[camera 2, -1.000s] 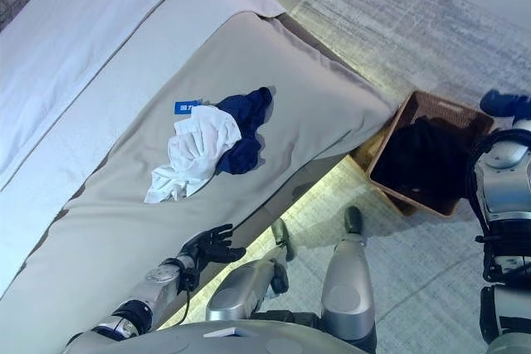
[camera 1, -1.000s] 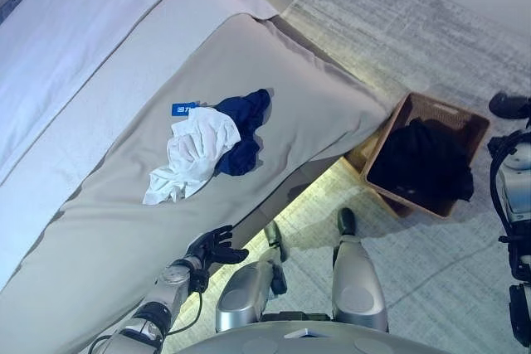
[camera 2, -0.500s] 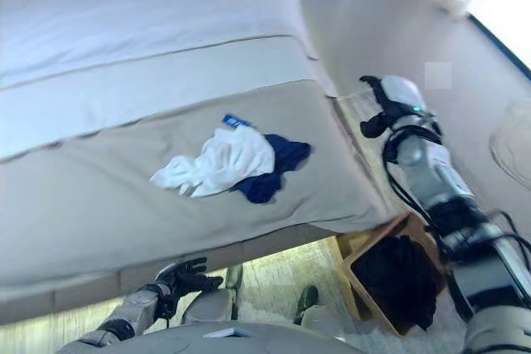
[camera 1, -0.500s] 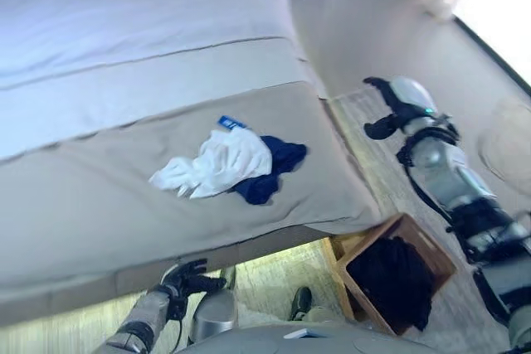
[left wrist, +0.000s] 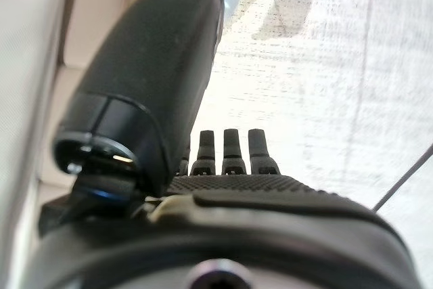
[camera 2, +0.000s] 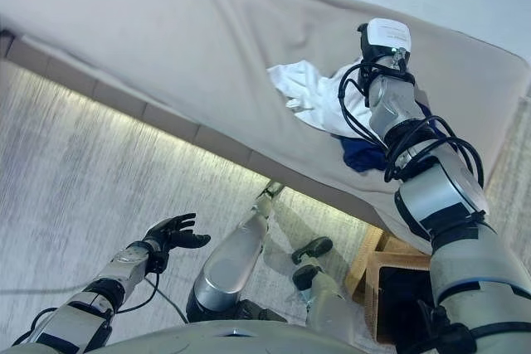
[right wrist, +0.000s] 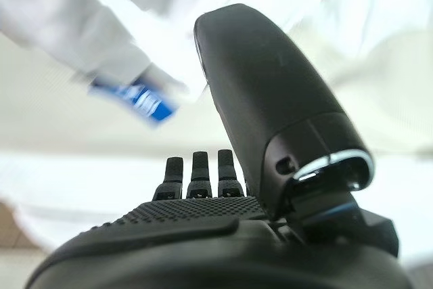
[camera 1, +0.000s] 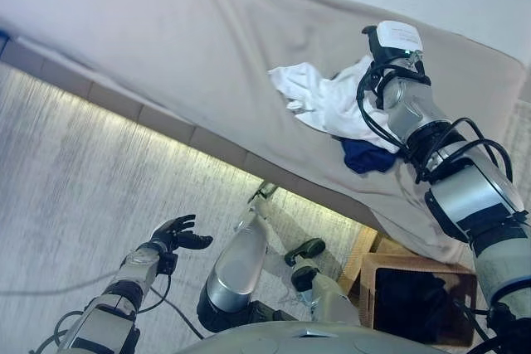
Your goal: Pick up the clothes from the bed and place them into the basket
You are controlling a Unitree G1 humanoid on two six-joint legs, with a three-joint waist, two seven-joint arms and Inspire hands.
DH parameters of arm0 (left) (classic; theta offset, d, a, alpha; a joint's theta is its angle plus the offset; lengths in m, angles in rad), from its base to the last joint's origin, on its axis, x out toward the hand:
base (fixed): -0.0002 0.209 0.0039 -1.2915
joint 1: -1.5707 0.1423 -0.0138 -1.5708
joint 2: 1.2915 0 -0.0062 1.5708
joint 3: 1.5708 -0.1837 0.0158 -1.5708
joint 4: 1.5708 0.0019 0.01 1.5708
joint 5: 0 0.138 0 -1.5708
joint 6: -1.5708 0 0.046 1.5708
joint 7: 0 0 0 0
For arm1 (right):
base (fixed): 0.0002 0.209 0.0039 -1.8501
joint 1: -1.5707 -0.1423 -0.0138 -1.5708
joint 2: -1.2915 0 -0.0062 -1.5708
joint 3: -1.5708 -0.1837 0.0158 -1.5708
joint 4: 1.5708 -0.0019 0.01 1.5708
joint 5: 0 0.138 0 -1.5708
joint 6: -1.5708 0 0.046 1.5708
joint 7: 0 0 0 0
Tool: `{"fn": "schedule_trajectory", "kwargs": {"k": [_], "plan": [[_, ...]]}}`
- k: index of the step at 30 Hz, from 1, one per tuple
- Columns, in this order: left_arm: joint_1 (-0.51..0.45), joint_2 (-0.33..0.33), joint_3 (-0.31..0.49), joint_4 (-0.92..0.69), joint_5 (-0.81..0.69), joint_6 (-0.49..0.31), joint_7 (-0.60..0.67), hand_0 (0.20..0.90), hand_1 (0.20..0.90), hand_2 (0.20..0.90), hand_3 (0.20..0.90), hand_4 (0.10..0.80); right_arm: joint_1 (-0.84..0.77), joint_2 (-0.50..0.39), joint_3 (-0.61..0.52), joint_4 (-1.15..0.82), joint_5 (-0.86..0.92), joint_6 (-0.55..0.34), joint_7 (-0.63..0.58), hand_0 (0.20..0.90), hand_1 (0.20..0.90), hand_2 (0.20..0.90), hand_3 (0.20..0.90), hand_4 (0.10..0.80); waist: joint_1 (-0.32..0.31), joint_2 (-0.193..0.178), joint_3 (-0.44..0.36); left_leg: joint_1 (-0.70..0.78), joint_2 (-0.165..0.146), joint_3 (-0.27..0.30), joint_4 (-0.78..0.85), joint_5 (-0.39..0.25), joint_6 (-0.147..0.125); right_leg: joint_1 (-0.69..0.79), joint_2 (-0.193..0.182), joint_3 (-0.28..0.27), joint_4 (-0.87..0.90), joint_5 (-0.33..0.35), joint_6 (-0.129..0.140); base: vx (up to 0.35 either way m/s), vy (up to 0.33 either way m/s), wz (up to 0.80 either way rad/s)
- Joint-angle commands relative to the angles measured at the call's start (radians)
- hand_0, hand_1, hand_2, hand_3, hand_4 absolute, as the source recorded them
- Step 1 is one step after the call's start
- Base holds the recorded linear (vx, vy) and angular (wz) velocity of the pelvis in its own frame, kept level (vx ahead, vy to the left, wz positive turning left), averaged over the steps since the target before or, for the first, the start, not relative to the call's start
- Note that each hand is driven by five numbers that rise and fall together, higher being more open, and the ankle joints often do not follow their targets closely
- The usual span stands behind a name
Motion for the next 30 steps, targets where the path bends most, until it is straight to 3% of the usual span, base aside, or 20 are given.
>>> {"fn": "schedule_trajectory", "kwargs": {"k": [1,5,10,12,13,14,15,17,21,26,27,30], "plan": [[0.053,0.031,0.006,-0.021,-0.020,-0.068,-0.028,0.900,0.900,0.900,0.900,0.800,-0.071,-0.011,0.056,0.010,-0.047,0.067,0.098,0.900,0.900,0.900,0.900,0.800,0.021,-0.001,0.004,-0.010,-0.009,0.104,0.001,-0.084,0.092,-0.007,-0.017,0.017,0.181,-0.078,-0.053,0.007,0.004,0.34],[0.062,0.026,-0.005,-0.050,-0.023,-0.111,-0.057,0.900,0.900,0.900,0.900,0.800,-0.084,0.008,0.055,0.087,-0.066,0.126,0.192,0.900,0.900,0.900,0.900,0.800,0.052,0.015,0.030,-0.048,-0.014,0.087,0.024,-0.081,0.093,-0.032,-0.038,-0.007,0.223,-0.087,-0.052,-0.009,0.018,0.27],[0.076,0.040,-0.017,-0.099,-0.004,-0.117,-0.059,0.900,0.900,0.900,0.900,0.800,-0.094,0.026,0.057,0.165,-0.096,0.230,0.319,0.900,0.900,0.900,0.900,0.800,0.075,0.013,0.030,-0.090,-0.015,0.071,0.041,-0.076,0.089,-0.059,-0.030,-0.027,0.232,-0.082,-0.042,0.009,-0.063,0.03],[0.077,0.048,-0.016,-0.114,0.006,-0.116,-0.059,0.900,0.900,0.900,0.900,0.800,-0.099,0.025,0.064,0.180,-0.100,0.240,0.346,0.700,0.700,0.700,0.667,0.567,0.080,0.009,0.030,-0.097,-0.011,0.065,0.038,-0.075,0.088,-0.064,-0.024,-0.033,0.229,-0.082,-0.039,0.006,-0.112,0.08],[0.075,0.055,-0.018,-0.122,0.006,-0.112,-0.057,0.900,0.900,0.900,0.900,0.800,-0.099,0.024,0.067,0.183,-0.068,0.234,0.288,0.300,0.300,0.300,0.200,0.100,0.081,0.006,0.030,-0.097,-0.010,0.062,0.034,-0.073,0.087,-0.065,-0.019,-0.034,0.225,-0.079,-0.036,-0.003,-0.115,0.11],[0.074,0.057,-0.025,-0.128,0.002,-0.109,-0.049,0.900,0.900,0.900,0.900,0.800,-0.111,0.020,0.061,0.167,-0.001,0.206,0.158,0.300,0.300,0.300,0.200,0.100,0.076,0.002,0.030,-0.094,-0.007,0.059,0.032,-0.075,0.086,-0.066,-0.013,-0.028,0.217,-0.074,-0.034,-0.005,-0.083,0.09],[0.074,0.057,-0.025,-0.128,0.002,-0.109,-0.049,0.900,0.900,0.900,0.900,0.800,-0.111,0.020,0.061,0.167,-0.001,0.206,0.158,0.300,0.300,0.300,0.200,0.100,0.076,0.002,0.030,-0.094,-0.007,0.059,0.032,-0.075,0.086,-0.066,-0.013,-0.028,0.217,-0.074,-0.034,-0.014,-0.057,0.09],[0.076,0.057,-0.031,-0.126,-0.002,-0.110,-0.039,0.900,0.900,0.900,0.900,0.800,-0.133,0.013,0.047,0.127,0.070,0.173,0.006,0.300,0.300,0.300,0.200,0.100,0.068,-0.003,0.030,-0.085,0.001,0.061,0.033,-0.081,0.084,-0.065,-0.007,-0.018,0.213,-0.070,-0.034,-0.016,-0.039,-0.01],[0.122,0.045,-0.003,-0.080,-0.007,-0.124,0.016,0.900,0.900,0.900,0.900,0.800,-0.167,-0.056,-0.018,-0.209,0.132,0.068,-0.370,0.300,0.300,0.300,0.200,0.100,0.006,-0.046,0.030,0.005,0.038,0.097,0.009,-0.108,0.076,-0.024,0.021,0.045,0.178,-0.056,-0.030,-0.023,-0.032,-0.20],[0.171,0.021,0.054,-0.018,0.016,-0.140,0.028,0.900,0.900,0.900,0.900,0.800,-0.092,-0.147,-0.157,-0.552,0.082,0.002,-0.529,0.300,0.300,0.300,0.200,0.100,-0.067,-0.075,-0.024,0.100,0.061,0.147,-0.048,-0.120,0.074,0.030,0.047,0.121,0.120,-0.056,-0.027,0.025,-0.007,-0.53],[0.193,0.013,0.077,0.009,0.044,-0.137,0.017,0.900,0.900,0.900,0.900,0.800,-0.029,-0.199,-0.238,-0.708,0.024,-0.016,-0.559,0.300,0.300,0.300,0.200,0.100,-0.105,-0.077,-0.072,0.149,0.064,0.171,-0.077,-0.127,0.075,0.062,0.056,0.154,0.089,-0.058,-0.025,0.102,0.007,-0.37],[0.238,0.005,0.098,0.021,0.092,-0.120,0.004,0.900,0.900,0.900,0.900,0.800,0.074,-0.270,-0.340,-0.897,-0.032,-0.013,-0.565,0.300,0.300,0.300,0.200,0.100,-0.148,-0.071,-0.153,0.203,0.058,0.201,-0.097,-0.116,0.083,0.107,0.068,0.176,0.035,-0.038,-0.027,0.092,0.041,-0.43]]}}
